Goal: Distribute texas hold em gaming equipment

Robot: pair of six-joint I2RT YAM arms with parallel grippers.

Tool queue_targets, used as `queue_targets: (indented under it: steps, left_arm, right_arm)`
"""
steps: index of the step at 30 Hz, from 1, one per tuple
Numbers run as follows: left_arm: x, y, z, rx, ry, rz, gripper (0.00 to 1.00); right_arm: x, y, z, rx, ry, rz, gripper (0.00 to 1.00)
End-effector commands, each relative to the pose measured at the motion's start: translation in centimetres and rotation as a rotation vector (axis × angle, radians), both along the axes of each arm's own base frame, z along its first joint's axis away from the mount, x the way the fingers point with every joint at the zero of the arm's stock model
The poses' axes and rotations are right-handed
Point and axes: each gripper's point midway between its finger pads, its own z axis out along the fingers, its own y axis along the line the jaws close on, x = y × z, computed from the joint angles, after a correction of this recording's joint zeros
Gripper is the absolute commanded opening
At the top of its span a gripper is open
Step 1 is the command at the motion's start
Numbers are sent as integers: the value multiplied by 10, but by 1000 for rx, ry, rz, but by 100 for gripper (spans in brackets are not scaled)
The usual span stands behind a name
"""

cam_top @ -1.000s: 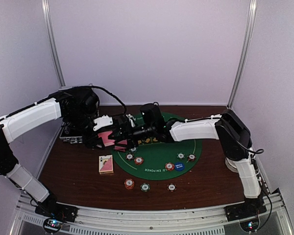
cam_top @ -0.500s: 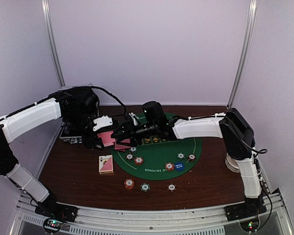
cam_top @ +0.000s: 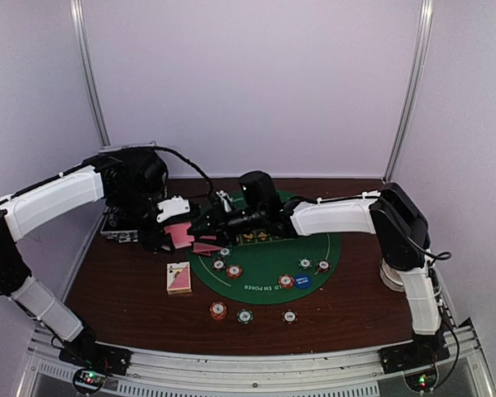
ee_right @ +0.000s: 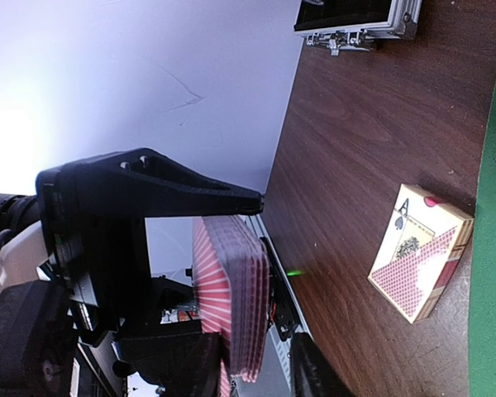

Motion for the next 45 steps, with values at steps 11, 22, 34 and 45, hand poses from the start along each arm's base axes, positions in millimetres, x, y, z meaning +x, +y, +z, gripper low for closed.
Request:
queue_targets:
  steps: [11,22,34,45]
  left_arm:
    - [10,1,-4,17,-17,4,3]
    - [10,4,-2,29,-32,8,3]
    - [10,10,-3,52,-46,12,2]
    - [6,11,1,49,-40,7,1]
  right_arm:
    - [-7,-2,35,81,-2,14,7]
    - [8,-22,38,117,29,-26,0]
    - [75,-91,37,117,32,-160,0]
    - [192,-178,-14,-162,-52,-347,0]
